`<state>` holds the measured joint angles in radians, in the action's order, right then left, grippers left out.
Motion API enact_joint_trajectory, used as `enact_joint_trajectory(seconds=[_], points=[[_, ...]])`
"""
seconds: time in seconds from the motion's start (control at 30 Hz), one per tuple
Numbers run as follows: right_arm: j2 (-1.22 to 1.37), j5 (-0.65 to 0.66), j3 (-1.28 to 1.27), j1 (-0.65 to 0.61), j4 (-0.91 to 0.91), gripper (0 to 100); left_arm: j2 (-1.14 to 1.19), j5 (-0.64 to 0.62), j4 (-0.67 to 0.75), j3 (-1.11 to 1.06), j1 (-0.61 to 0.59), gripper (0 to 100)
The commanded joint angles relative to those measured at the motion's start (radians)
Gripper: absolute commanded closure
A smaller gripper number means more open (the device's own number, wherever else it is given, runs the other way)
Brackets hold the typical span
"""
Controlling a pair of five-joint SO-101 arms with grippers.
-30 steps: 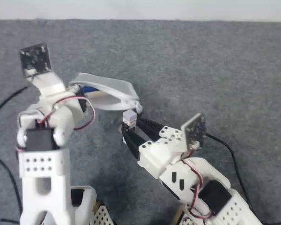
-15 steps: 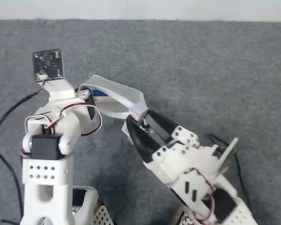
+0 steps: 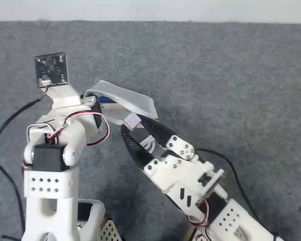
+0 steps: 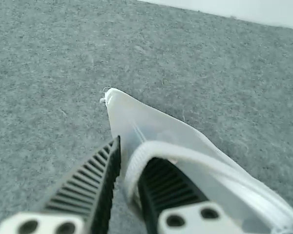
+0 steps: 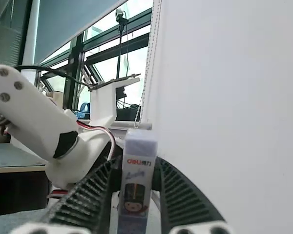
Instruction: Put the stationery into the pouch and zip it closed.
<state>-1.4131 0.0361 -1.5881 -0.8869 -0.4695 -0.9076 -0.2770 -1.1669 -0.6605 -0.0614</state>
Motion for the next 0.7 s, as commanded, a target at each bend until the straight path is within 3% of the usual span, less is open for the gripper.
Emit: enact_joint_trajectory(seconds=[0.0, 0.5, 0.67], points=[[0.140, 0.018, 0.075, -0.007, -0.107, 99.1, -0.049, 0.008, 0.009, 0.019, 0.005, 99], [0.665, 0.025, 0.187, 0.091, -0.427, 99.1, -0.049, 0.006, 0.041, -0.018, 0.005, 99], [0.743, 0.196, 0.181, 0.087, -0.430, 99.1, -0.051, 0.006, 0.040, -0.018, 0.003, 99]])
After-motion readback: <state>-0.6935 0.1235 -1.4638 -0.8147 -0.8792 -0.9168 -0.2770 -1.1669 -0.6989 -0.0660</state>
